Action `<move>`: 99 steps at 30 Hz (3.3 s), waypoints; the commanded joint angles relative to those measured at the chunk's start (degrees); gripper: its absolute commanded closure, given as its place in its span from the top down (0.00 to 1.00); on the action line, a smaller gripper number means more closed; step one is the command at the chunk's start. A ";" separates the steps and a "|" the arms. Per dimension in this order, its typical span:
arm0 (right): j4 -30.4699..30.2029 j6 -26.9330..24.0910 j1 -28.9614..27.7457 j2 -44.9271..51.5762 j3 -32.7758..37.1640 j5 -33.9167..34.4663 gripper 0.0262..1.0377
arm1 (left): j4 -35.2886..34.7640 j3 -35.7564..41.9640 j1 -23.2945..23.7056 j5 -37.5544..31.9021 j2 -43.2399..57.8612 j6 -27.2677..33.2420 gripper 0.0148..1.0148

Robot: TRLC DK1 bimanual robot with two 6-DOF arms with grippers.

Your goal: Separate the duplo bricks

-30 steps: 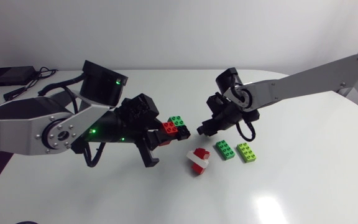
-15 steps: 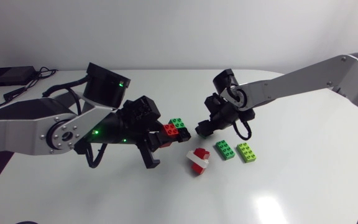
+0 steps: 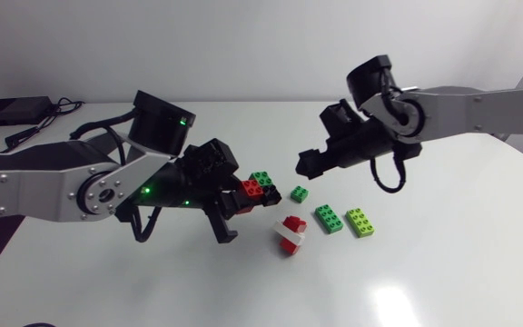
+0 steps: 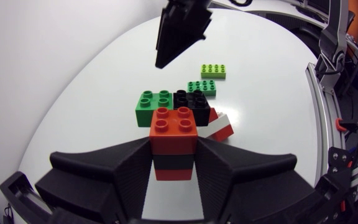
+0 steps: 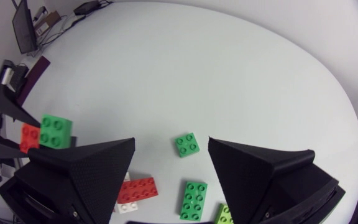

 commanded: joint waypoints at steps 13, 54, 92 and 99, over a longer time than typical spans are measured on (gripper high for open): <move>-3.99 7.06 3.74 -7.60 -4.60 -10.50 0.82 | 1.25 5.99 1.83 1.91 3.99 -5.88 0.31; -1.88 8.29 8.57 -5.05 -5.22 -10.06 0.52 | 2.31 6.51 -0.72 3.14 4.96 -9.04 0.31; -0.82 3.28 -6.28 -15.51 -13.83 -3.38 0.33 | 1.25 2.21 1.91 3.84 -1.02 -6.41 0.31; 4.98 2.05 -11.64 -15.69 -21.74 7.70 0.33 | 1.52 1.94 2.09 3.84 -0.84 -6.14 0.31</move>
